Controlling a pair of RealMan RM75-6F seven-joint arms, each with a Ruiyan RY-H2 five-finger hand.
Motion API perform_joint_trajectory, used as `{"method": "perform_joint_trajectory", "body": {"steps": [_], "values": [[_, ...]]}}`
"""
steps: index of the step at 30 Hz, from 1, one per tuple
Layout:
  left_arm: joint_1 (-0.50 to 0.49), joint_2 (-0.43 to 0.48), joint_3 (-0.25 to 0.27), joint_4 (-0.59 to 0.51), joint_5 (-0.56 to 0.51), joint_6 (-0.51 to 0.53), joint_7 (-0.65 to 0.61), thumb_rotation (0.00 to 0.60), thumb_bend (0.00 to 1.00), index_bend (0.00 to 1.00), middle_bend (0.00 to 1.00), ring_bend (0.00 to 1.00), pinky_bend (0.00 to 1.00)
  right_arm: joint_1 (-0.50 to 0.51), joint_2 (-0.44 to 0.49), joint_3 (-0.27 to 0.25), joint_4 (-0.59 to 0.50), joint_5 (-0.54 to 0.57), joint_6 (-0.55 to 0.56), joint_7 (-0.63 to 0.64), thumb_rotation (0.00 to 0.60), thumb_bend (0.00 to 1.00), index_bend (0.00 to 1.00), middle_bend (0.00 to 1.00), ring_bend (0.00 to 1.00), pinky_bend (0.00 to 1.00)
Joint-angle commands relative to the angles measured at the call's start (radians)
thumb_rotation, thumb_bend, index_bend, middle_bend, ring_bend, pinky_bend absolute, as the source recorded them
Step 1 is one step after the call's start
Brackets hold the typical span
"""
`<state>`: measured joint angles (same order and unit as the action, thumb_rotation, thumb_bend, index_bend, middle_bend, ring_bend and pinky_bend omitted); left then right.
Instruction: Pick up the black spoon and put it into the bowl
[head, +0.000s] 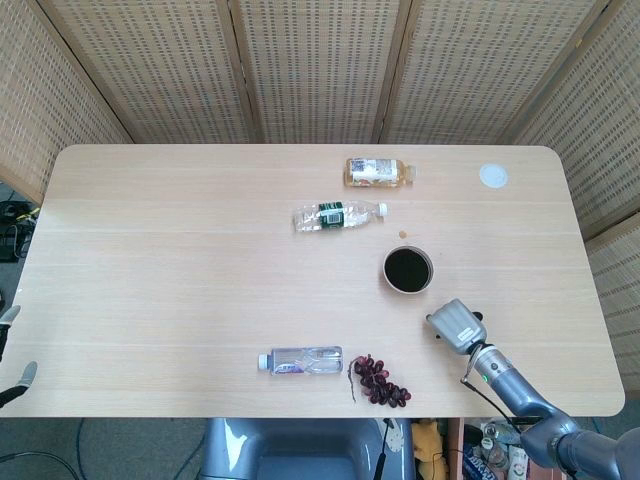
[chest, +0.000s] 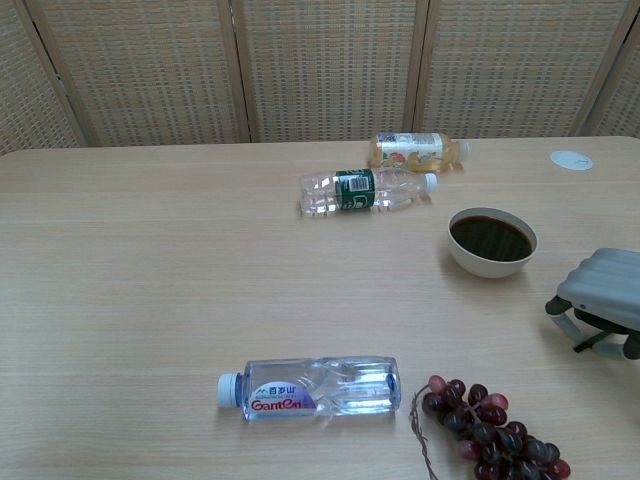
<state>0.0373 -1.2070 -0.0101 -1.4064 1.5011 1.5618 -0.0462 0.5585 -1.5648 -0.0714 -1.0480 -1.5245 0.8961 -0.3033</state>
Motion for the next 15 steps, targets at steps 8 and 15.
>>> {"method": "perform_joint_trajectory", "body": {"steps": [8, 15], "values": [[0.002, -0.001, 0.000, 0.006, -0.002, 0.001, -0.004, 0.600, 0.36, 0.00, 0.00, 0.00, 0.00, -0.005, -0.006, -0.002, 0.001, 0.008, -0.009, -0.005, 0.600, 0.47, 0.59, 0.91, 0.94, 1.00], [0.003, -0.001, -0.001, 0.006, -0.002, 0.002, -0.005, 0.600, 0.36, 0.00, 0.00, 0.00, 0.00, -0.007, -0.011, -0.003, 0.008, 0.011, -0.015, -0.007, 0.600, 0.47, 0.60, 0.91, 0.94, 1.00]]}}
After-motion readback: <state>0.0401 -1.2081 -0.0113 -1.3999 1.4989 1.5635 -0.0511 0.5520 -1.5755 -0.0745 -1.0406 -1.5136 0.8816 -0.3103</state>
